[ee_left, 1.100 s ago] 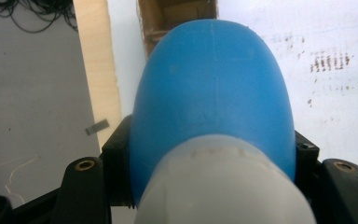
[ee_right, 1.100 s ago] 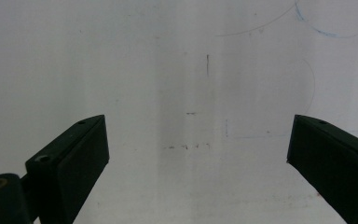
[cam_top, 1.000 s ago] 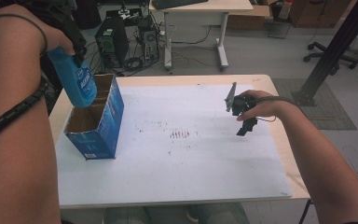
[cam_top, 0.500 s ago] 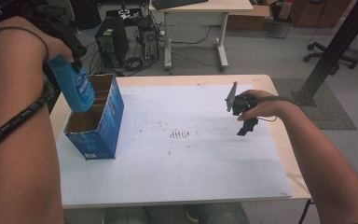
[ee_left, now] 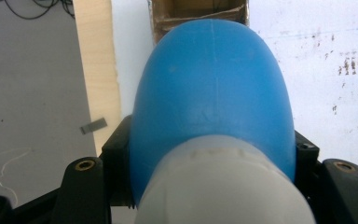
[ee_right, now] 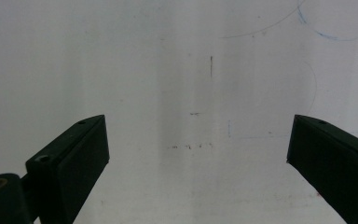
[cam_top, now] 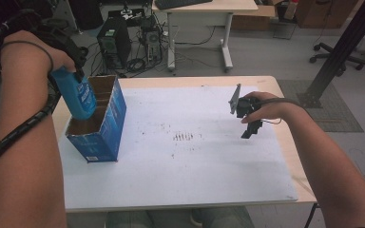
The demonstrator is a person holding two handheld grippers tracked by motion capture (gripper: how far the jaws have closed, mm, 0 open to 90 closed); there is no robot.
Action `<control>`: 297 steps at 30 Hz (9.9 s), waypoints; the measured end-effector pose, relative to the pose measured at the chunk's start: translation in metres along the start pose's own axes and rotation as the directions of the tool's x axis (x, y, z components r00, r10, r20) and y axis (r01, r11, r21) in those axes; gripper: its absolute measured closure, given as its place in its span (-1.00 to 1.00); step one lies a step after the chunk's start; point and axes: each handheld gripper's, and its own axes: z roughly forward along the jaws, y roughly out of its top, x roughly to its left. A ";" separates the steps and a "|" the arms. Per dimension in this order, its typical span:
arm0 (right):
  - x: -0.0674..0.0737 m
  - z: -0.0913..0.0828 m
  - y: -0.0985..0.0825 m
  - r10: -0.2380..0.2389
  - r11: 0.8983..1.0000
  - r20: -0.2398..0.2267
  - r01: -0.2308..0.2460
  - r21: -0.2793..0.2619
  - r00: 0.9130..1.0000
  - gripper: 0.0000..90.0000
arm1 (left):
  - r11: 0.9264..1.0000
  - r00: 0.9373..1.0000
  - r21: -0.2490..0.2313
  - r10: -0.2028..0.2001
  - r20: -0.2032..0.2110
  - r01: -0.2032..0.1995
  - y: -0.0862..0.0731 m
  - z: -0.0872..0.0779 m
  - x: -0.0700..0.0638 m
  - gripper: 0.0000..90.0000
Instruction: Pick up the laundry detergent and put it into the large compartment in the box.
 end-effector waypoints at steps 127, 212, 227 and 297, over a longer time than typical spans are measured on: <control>0.004 0.001 0.008 -0.029 0.999 -0.005 0.029 0.028 1.000 -0.88 | 0.995 0.998 0.100 0.019 0.058 -0.024 -0.007 0.173 -0.011 -0.16; 0.011 -0.008 0.004 -0.037 0.999 0.018 0.037 -0.012 0.999 -0.89 | 0.998 0.998 0.026 0.058 -0.025 -0.058 -0.021 0.120 -0.007 -0.73; 0.013 -0.015 0.006 -0.038 0.999 0.026 0.039 -0.015 0.999 -0.89 | 0.984 0.983 -0.006 0.175 -0.057 -0.175 -0.024 0.091 -0.026 -0.95; 0.028 -0.039 -0.002 -0.027 1.000 0.024 0.026 0.007 0.999 -0.89 | 0.543 0.552 -0.131 0.832 -0.048 -0.829 -0.058 0.031 -0.200 -0.99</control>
